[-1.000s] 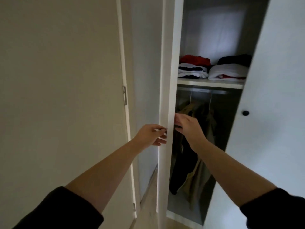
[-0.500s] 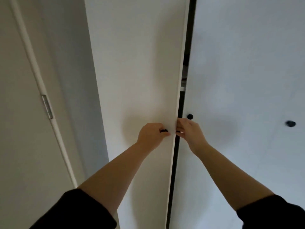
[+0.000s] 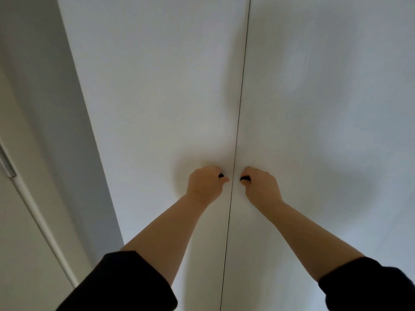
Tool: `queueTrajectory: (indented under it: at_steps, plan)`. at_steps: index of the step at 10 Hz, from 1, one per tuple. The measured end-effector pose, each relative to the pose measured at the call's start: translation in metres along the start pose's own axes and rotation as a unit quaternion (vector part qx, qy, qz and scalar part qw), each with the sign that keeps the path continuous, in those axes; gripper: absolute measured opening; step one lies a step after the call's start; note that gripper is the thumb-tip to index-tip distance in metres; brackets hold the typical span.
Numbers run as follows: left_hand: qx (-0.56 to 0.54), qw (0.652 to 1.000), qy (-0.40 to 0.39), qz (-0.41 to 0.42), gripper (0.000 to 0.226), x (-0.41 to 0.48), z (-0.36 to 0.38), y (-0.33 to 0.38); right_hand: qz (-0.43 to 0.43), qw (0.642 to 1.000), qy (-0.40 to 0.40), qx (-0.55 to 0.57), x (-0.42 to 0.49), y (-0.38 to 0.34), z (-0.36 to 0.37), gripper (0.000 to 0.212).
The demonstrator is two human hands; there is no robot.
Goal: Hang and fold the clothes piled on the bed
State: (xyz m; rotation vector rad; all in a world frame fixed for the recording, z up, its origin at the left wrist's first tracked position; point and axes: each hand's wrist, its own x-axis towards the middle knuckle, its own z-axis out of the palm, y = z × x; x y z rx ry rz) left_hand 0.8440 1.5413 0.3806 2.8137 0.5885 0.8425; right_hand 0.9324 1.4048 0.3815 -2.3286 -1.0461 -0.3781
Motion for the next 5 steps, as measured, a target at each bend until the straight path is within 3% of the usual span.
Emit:
queueTrajectory:
  at_steps: [3,4,5]
  plan:
    - [0.019,0.999,-0.022,0.034,0.03,0.007,0.001,-0.004,0.0,0.998,-0.024,-0.066,0.002,-0.006,-0.006,0.009]
    - [0.023,0.997,0.026,0.073,0.028,-0.006,-0.013,-0.004,-0.052,0.993,0.016,-0.102,-0.006,-0.014,-0.016,0.022]
    - [-0.042,0.961,0.208,0.176,0.032,-0.009,-0.031,0.006,-0.101,0.987,0.068,-0.102,-0.002,-0.028,-0.038,0.045]
